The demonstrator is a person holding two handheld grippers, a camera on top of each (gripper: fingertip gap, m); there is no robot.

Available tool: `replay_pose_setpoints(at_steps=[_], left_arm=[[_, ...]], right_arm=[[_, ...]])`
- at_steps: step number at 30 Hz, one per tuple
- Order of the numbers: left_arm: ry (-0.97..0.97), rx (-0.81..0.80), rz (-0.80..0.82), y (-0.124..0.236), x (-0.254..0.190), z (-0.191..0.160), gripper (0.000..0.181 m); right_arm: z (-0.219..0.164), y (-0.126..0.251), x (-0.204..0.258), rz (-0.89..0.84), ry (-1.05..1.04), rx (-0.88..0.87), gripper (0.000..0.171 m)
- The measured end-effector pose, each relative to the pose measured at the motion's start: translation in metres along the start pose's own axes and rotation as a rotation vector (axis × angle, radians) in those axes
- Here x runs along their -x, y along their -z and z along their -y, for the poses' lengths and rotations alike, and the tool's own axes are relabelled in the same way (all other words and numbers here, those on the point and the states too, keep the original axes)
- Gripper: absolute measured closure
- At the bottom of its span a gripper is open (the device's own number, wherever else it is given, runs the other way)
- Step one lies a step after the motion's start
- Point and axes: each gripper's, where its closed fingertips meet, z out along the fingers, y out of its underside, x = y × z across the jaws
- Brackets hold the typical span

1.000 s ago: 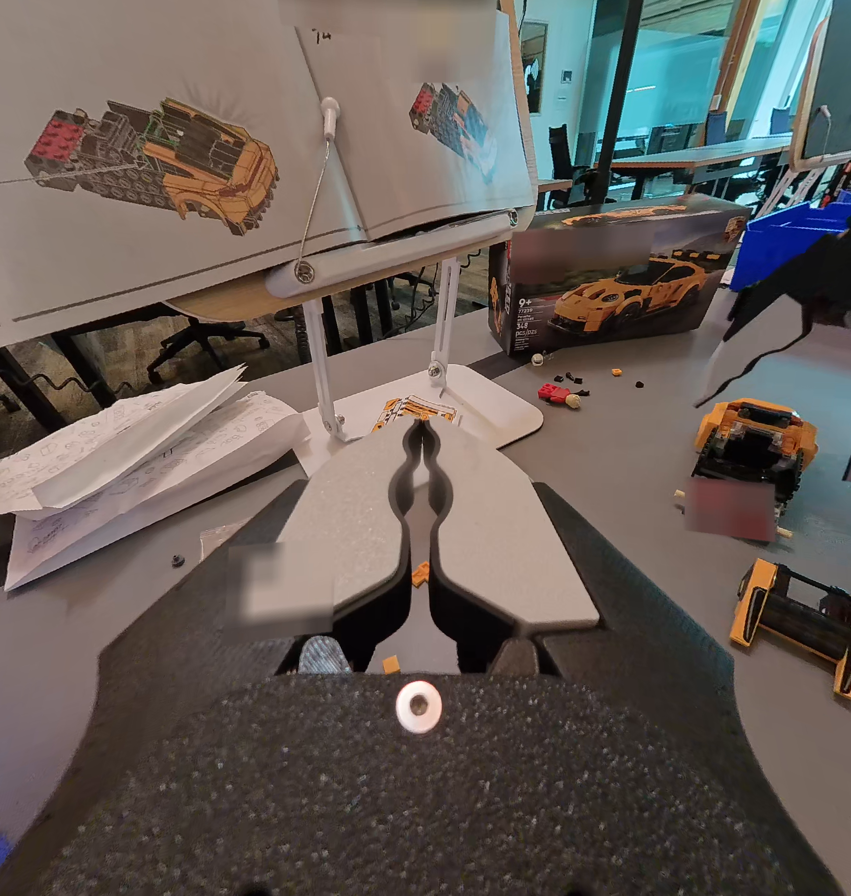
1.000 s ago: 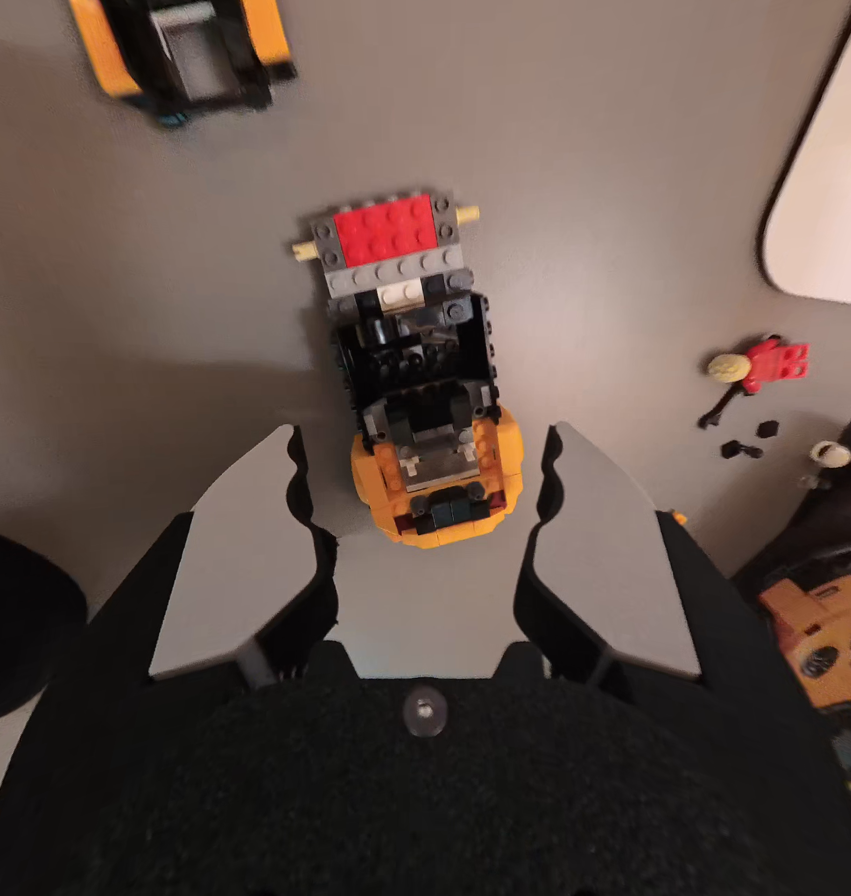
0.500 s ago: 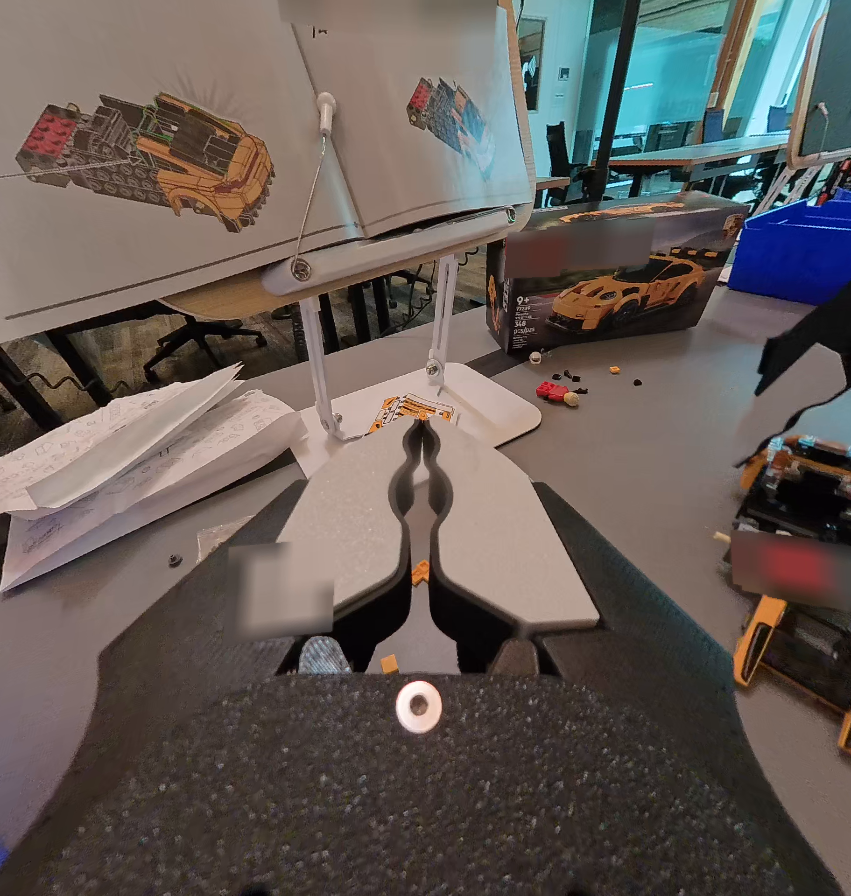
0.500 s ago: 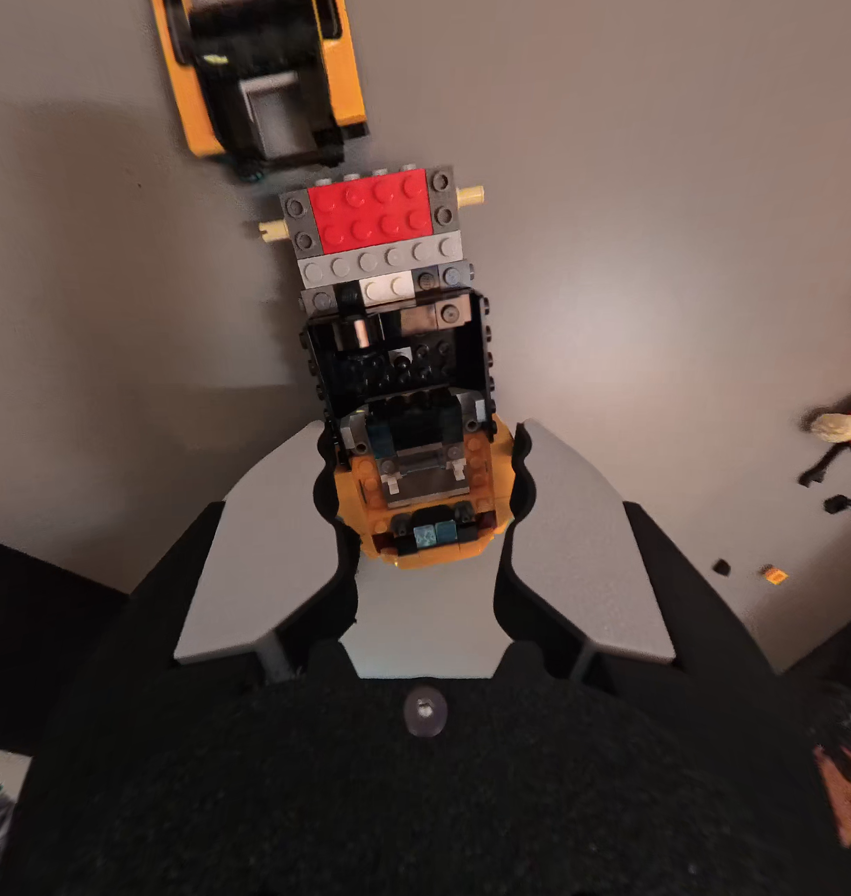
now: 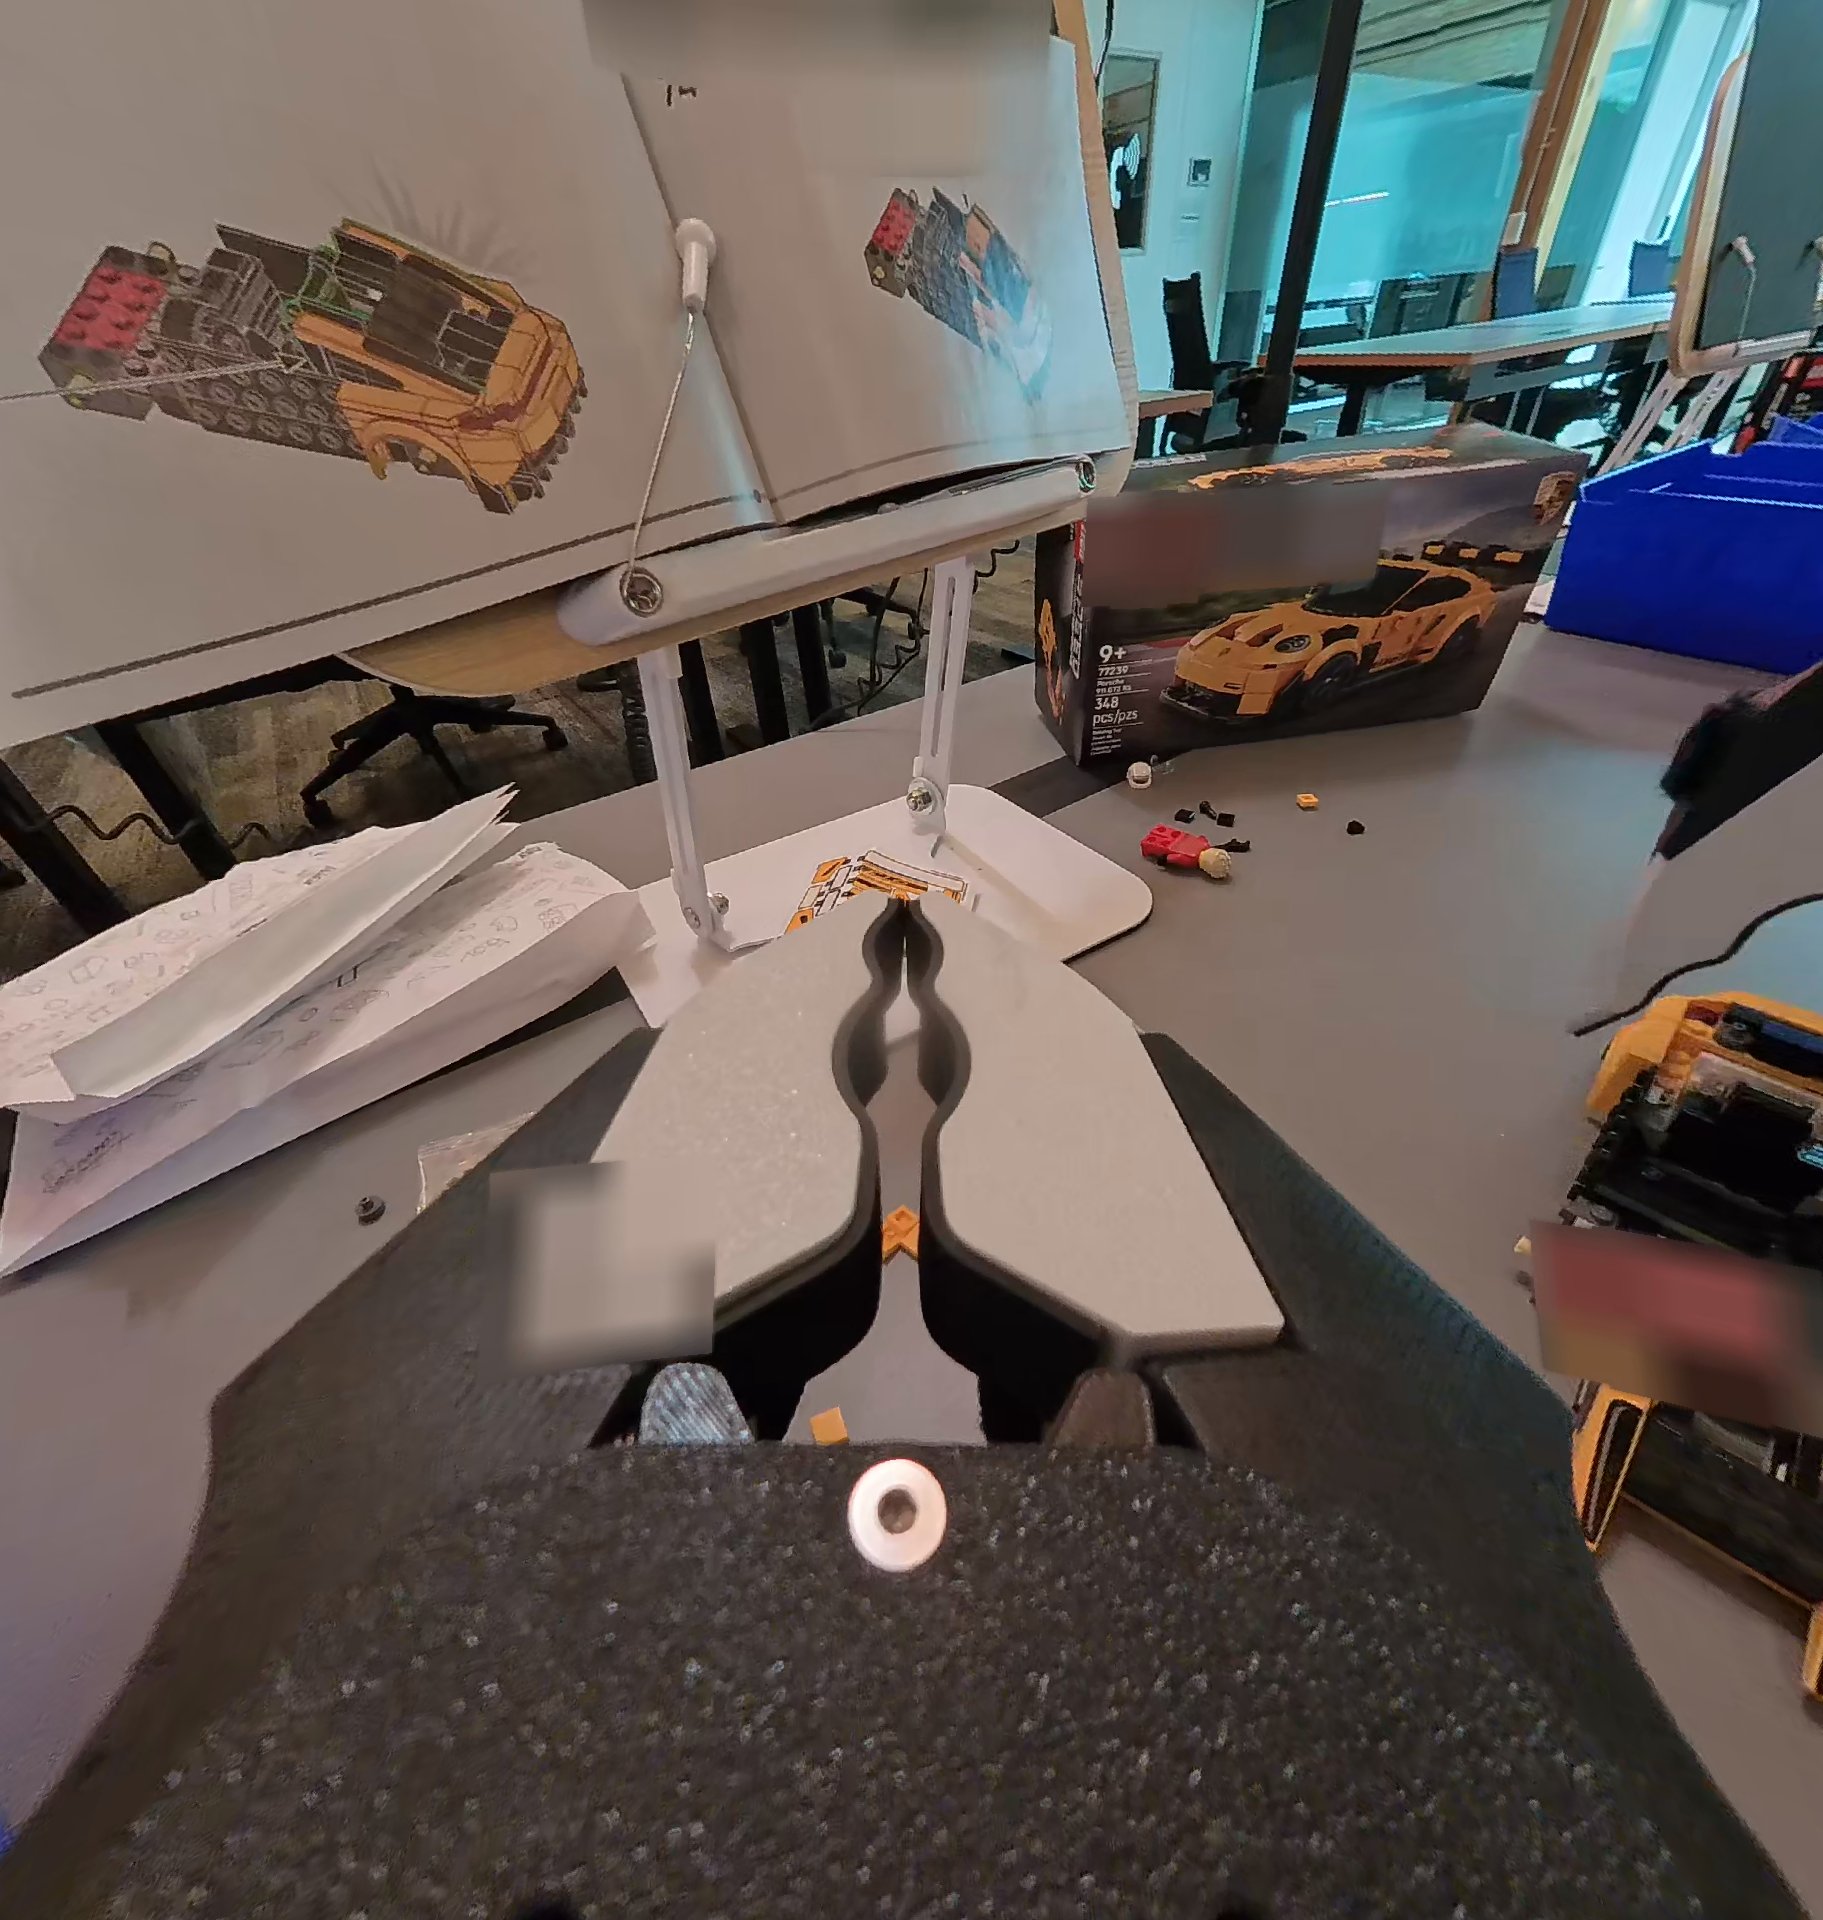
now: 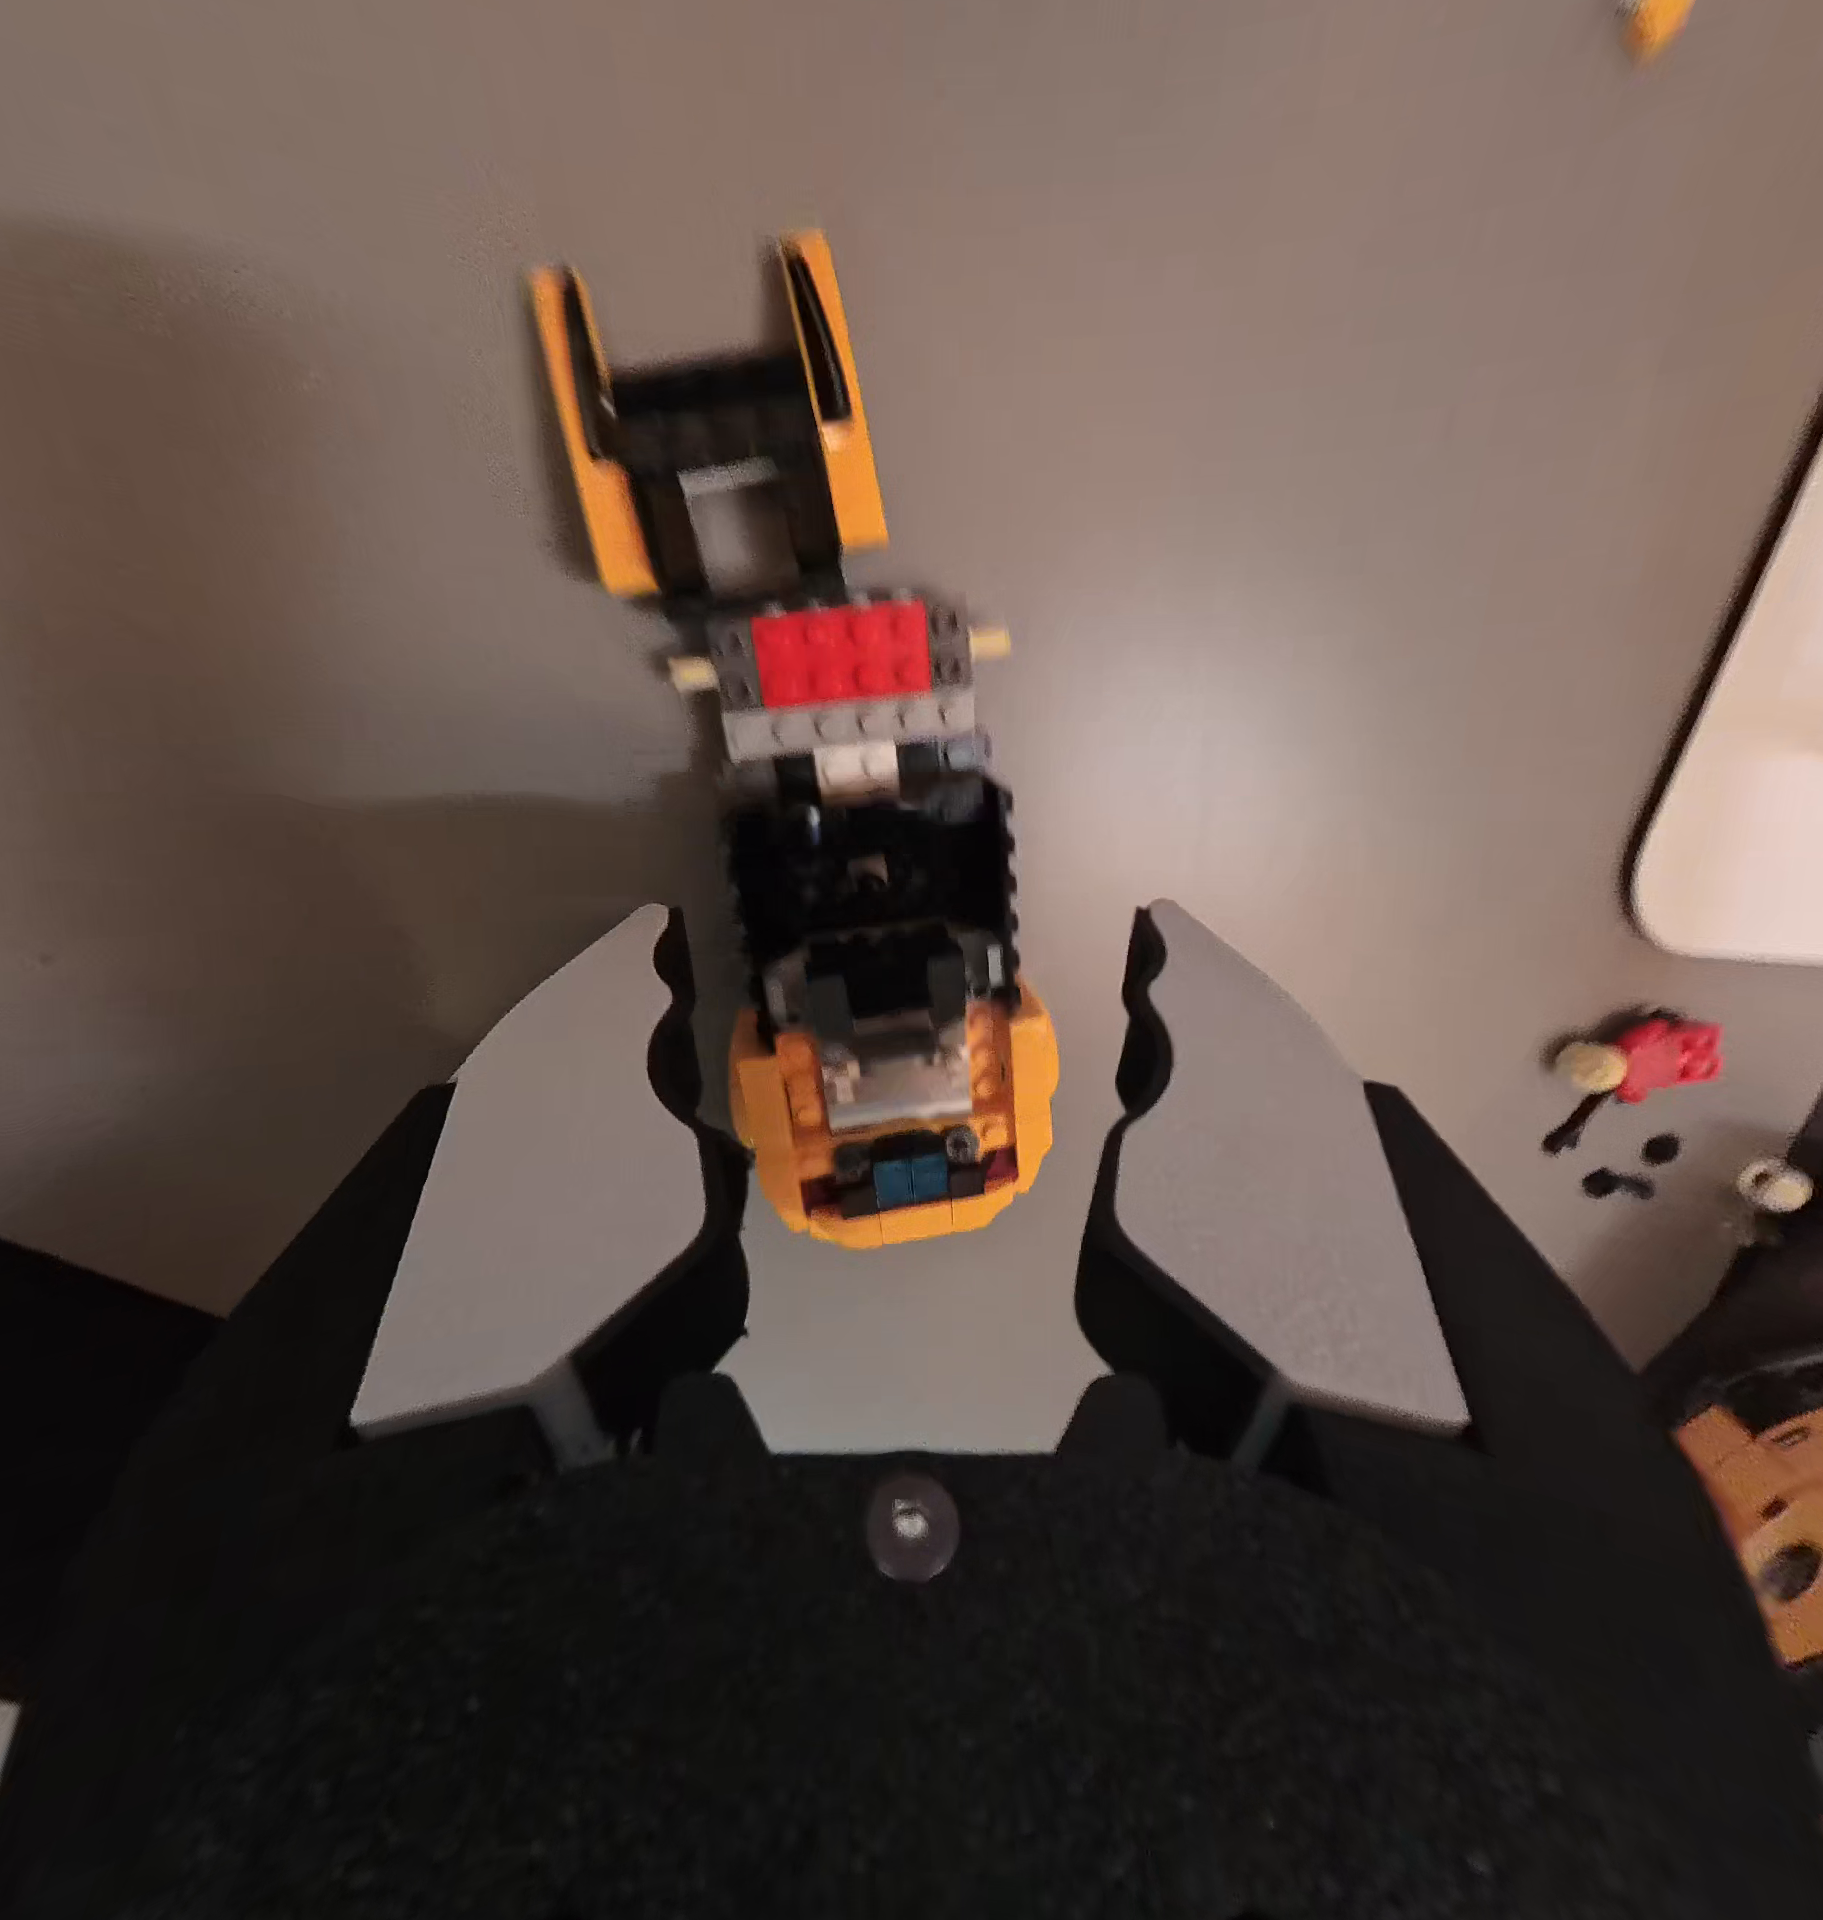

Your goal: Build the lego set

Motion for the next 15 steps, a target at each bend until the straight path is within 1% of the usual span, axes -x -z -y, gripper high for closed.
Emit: replay_pose_setpoints(at_steps=[2, 4, 9, 10, 12, 15], left_arm=[[-0.001, 0.003, -0.003, -0.001, -0.001, -0.001, 0.181], [-0.004, 0.007, -0.005, -0.001, -0.002, -0.002, 0.181], [-0.003, 0.003, -0.01, -0.001, -0.003, 0.0, 0.181], [-0.001, 0.002, -0.011, 0.0, -0.003, 0.0, 0.181], [0.004, 0.0, -0.015, 0.0, -0.004, 0.001, 0.181], [0.018, 0.007, -0.049, 0.0, -0.009, 0.001, 0.181]], right_arm=[[0.021, 0.003, 0.007, 0.003, 0.052, -0.031, 0.093], [0.037, -0.003, 0.017, 0.014, 0.12, -0.021, 0.094], [0.056, -0.031, 0.03, 0.051, 0.246, 0.074, 0.094], [0.058, -0.035, 0.031, 0.058, 0.256, 0.085, 0.098], [0.061, -0.04, 0.032, 0.068, 0.276, 0.093, 0.117], [0.065, -0.035, 0.037, 0.086, 0.327, 0.066, 0.119]])
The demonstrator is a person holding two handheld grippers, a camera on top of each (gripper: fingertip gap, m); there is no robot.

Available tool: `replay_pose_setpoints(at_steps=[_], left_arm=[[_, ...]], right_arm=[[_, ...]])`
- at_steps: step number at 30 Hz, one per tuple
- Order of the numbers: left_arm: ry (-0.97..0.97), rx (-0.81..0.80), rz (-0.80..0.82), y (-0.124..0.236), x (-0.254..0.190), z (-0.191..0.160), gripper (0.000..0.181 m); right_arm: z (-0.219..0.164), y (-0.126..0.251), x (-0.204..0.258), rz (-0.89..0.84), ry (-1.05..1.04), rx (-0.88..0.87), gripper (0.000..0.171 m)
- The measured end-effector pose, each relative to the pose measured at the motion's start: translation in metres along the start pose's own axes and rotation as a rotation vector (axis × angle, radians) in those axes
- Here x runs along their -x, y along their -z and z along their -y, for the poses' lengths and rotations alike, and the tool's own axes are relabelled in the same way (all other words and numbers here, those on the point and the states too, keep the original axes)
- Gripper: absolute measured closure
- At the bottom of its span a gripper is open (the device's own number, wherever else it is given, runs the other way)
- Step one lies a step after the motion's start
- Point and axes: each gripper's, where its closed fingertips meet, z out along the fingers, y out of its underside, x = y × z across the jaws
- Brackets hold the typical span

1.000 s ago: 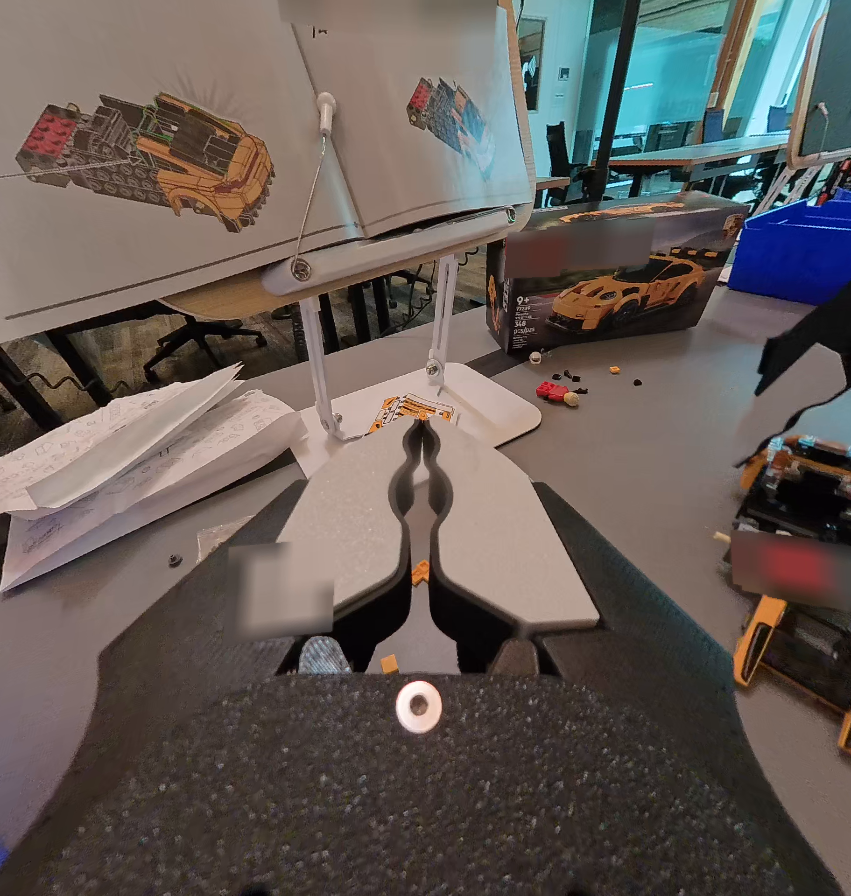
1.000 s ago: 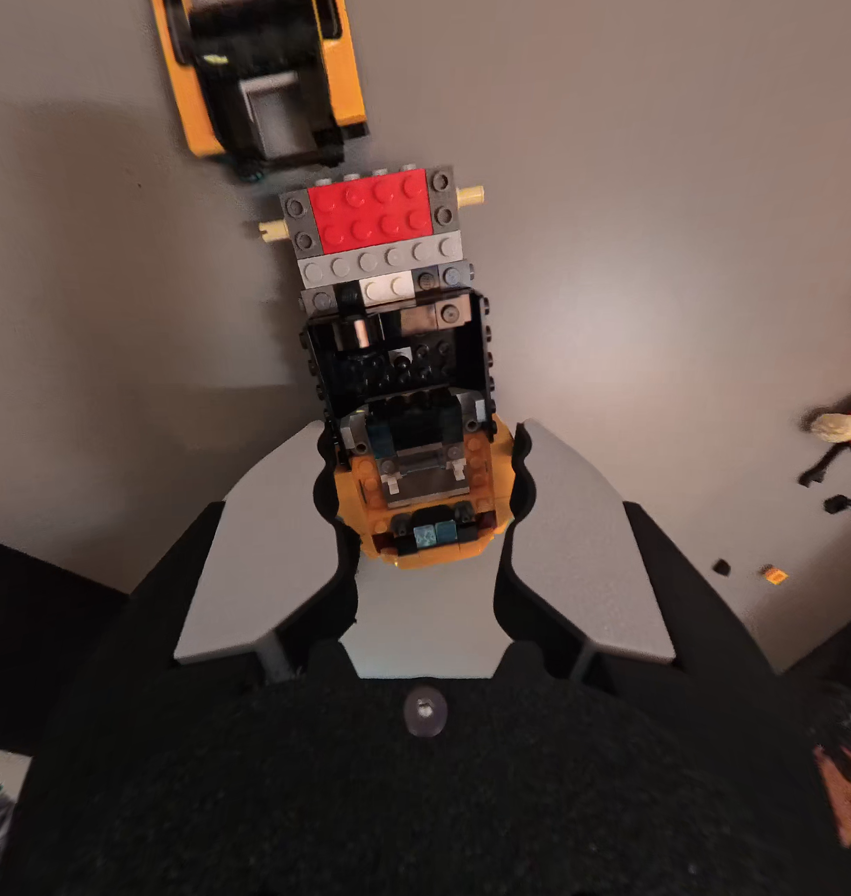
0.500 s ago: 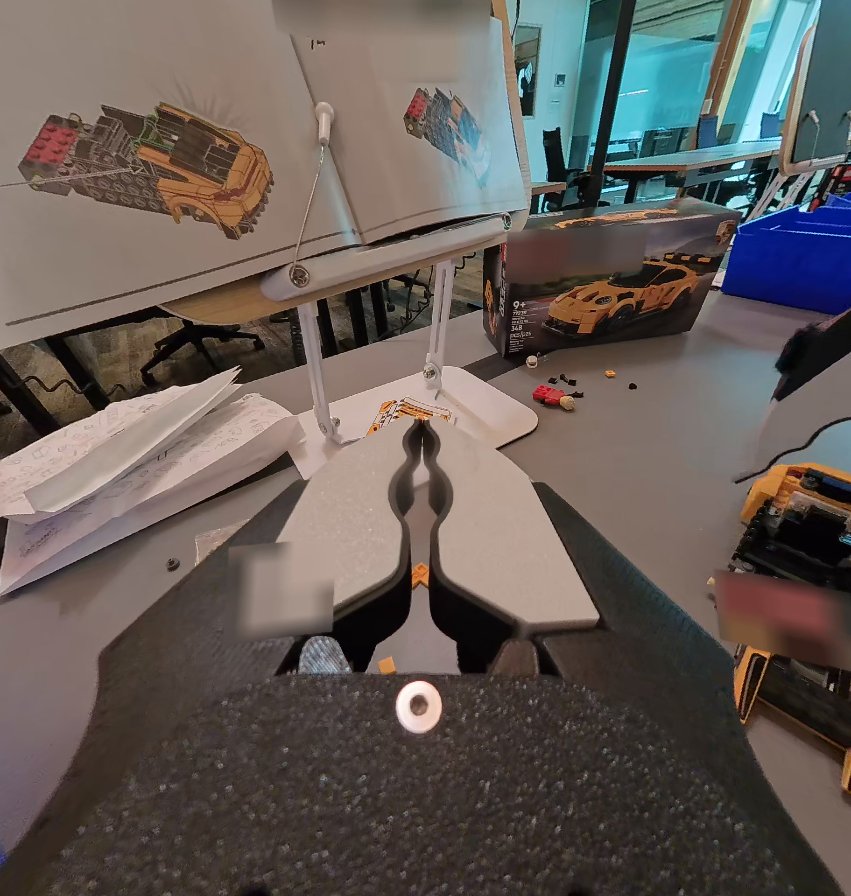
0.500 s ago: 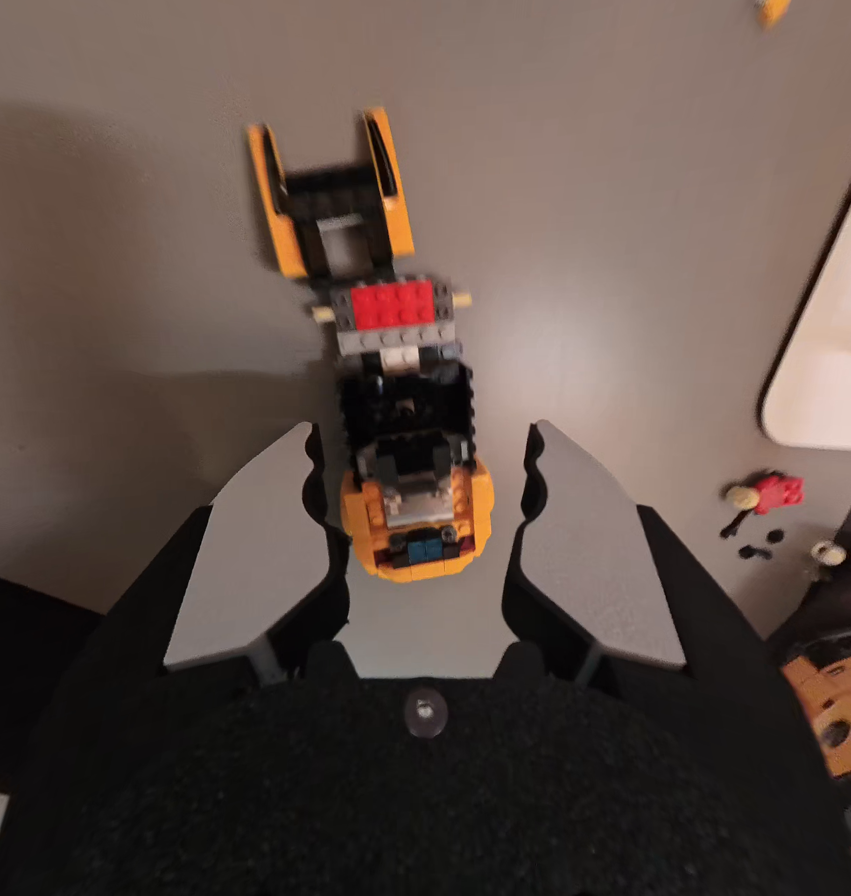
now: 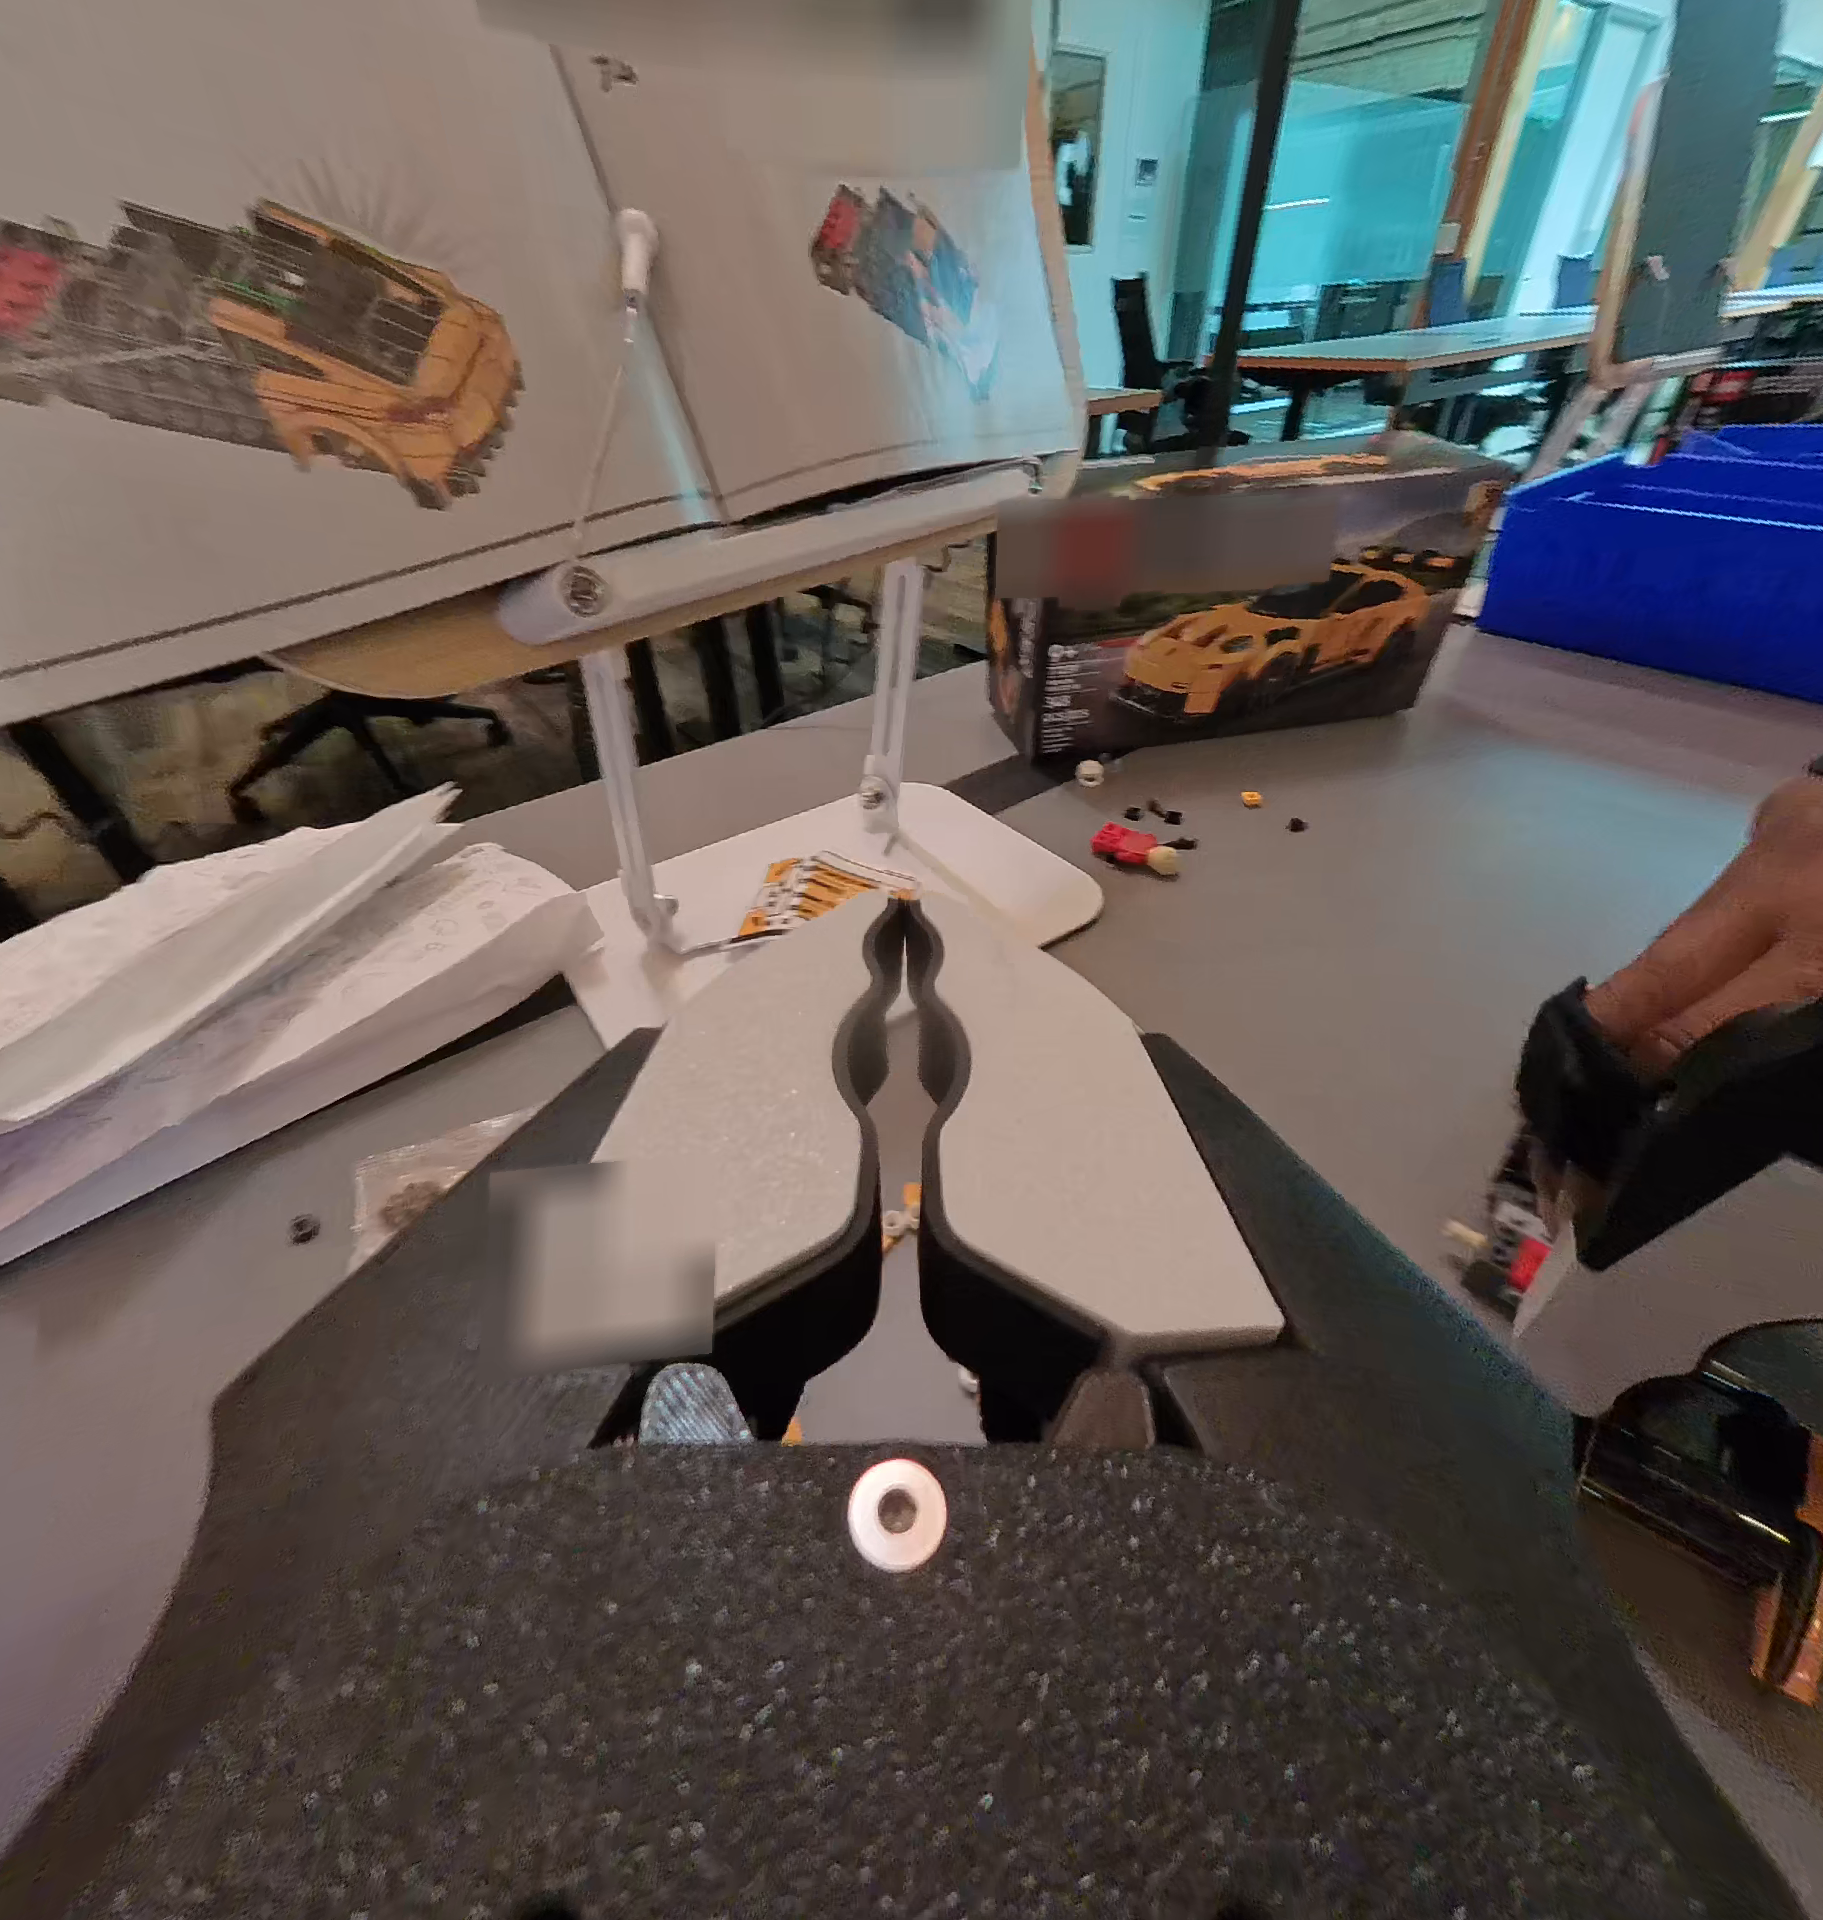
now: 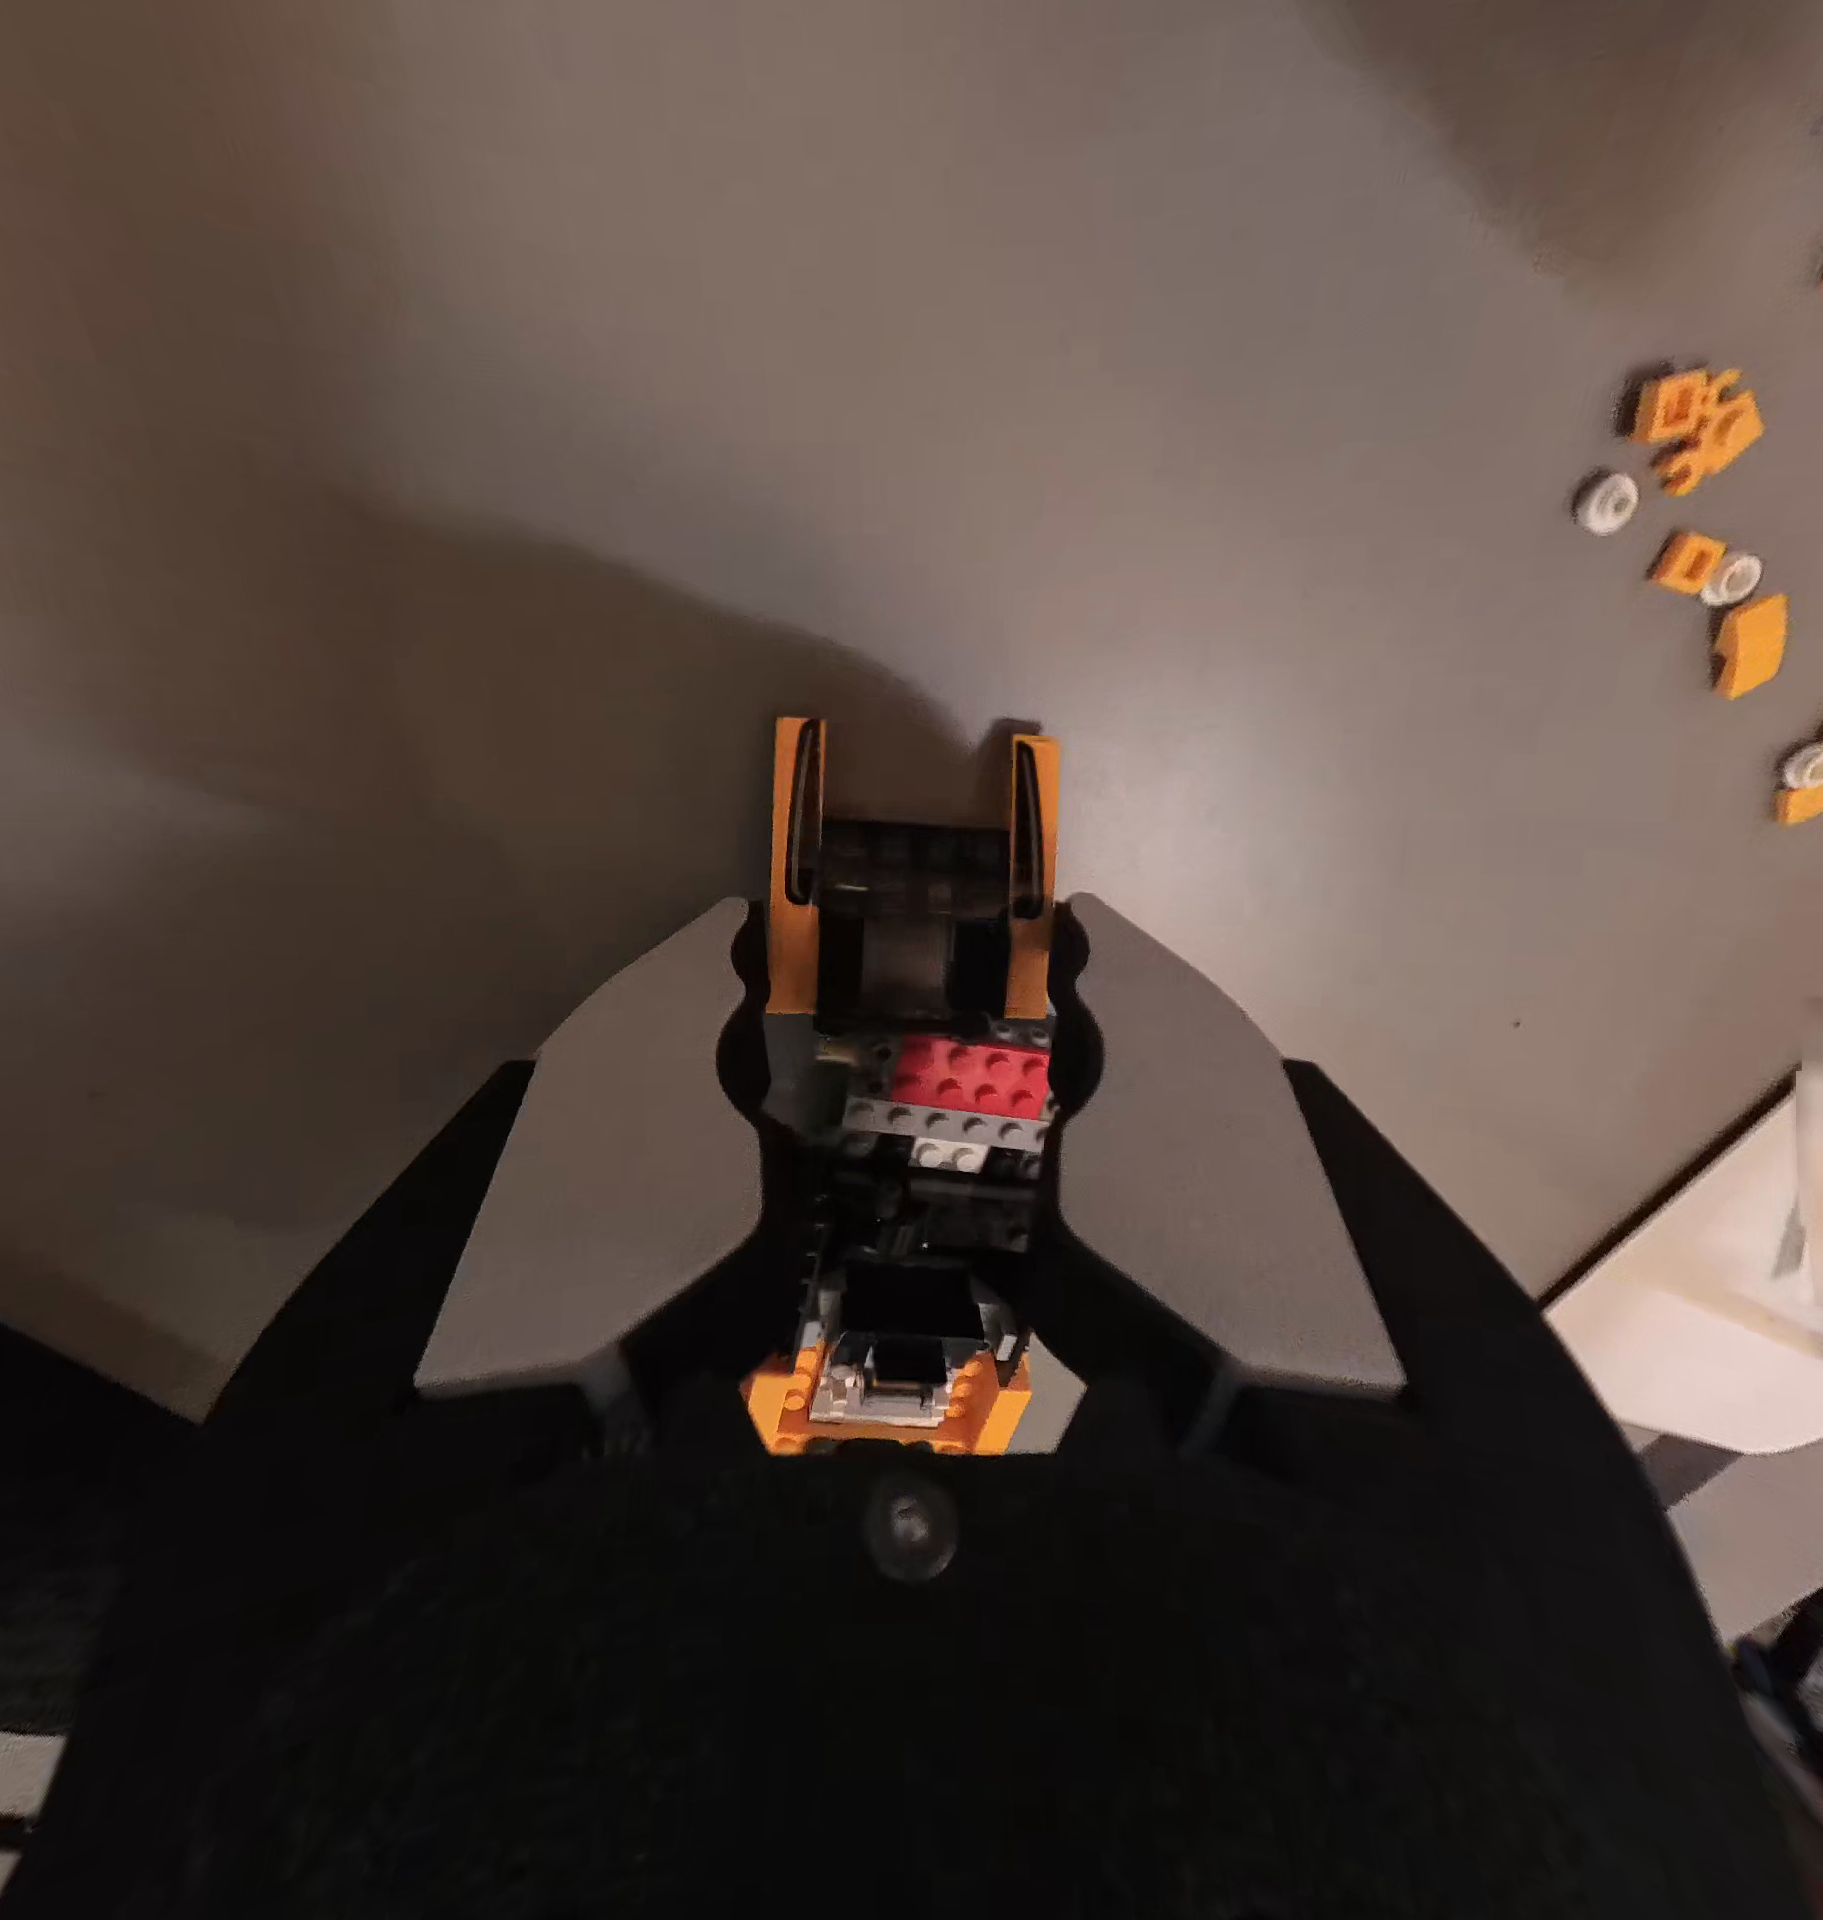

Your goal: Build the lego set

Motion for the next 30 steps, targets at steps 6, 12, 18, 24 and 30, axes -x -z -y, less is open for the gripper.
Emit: replay_pose_setpoints(at_steps=[6, 12, 18, 24, 30], left_arm=[[0.002, 0.047, -0.157, -0.004, -0.026, -0.006, 0.181], [-0.019, 0.078, -0.182, -0.008, -0.033, -0.014, 0.181], [-0.051, 0.095, -0.178, -0.007, -0.032, -0.017, 0.181], [-0.035, 0.077, -0.16, -0.004, -0.025, -0.012, 0.181], [-0.016, 0.059, -0.165, -0.003, -0.024, -0.007, 0.181]], right_arm=[[0.0, 0.017, 0.036, -0.048, 0.408, 0.089, 0.119], [-0.004, 0.01, 0.035, -0.18, 0.971, 0.337, 0.119], [-0.005, 0.007, 0.025, -0.207, 0.935, 0.331, 0.101], [-0.009, 0.046, 0.025, -0.074, -0.184, -0.157, 0.107], [-0.011, 0.046, 0.033, -0.136, -1.025, -0.512, 0.111]])
